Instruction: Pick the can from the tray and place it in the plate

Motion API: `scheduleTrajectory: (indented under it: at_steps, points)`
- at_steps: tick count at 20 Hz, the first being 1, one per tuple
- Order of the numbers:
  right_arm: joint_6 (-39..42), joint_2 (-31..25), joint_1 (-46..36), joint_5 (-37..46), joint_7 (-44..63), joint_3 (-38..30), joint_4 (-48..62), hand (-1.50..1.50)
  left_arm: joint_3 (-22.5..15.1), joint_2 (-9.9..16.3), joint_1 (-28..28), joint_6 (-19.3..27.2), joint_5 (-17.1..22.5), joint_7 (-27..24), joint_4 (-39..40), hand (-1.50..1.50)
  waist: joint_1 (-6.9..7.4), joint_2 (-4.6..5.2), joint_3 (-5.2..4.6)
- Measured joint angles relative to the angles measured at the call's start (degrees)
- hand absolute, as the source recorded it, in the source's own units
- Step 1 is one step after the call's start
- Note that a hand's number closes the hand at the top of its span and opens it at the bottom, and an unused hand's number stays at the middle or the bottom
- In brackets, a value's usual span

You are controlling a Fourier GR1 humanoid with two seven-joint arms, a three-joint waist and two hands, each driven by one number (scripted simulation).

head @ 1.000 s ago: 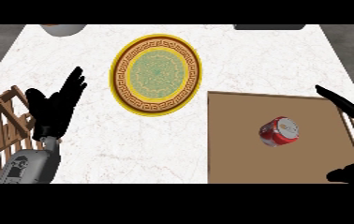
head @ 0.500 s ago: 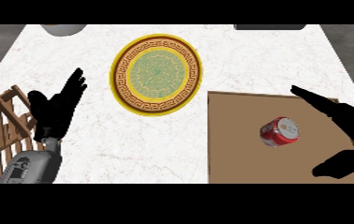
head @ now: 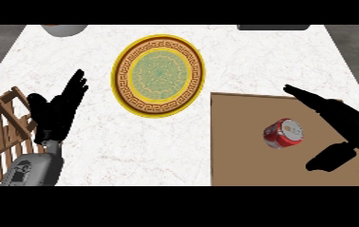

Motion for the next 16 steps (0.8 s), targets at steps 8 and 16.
scheduleTrajectory:
  at_steps: [8,16]
  points:
    - [-0.5,2.9,-1.2,6.4,-0.6,2.4,2.4,-1.50,1.2,-1.6,-0.7,-0.4,-1.6,1.2,0.0,0.00,0.03,0.00,-0.01]
    - [1.2,3.2,-1.8,9.8,-6.1,5.9,3.5,1.50,2.6,-1.7,-0.8,-1.8,-1.9,1.0,0.6,0.00,0.01,-0.02,-0.03]
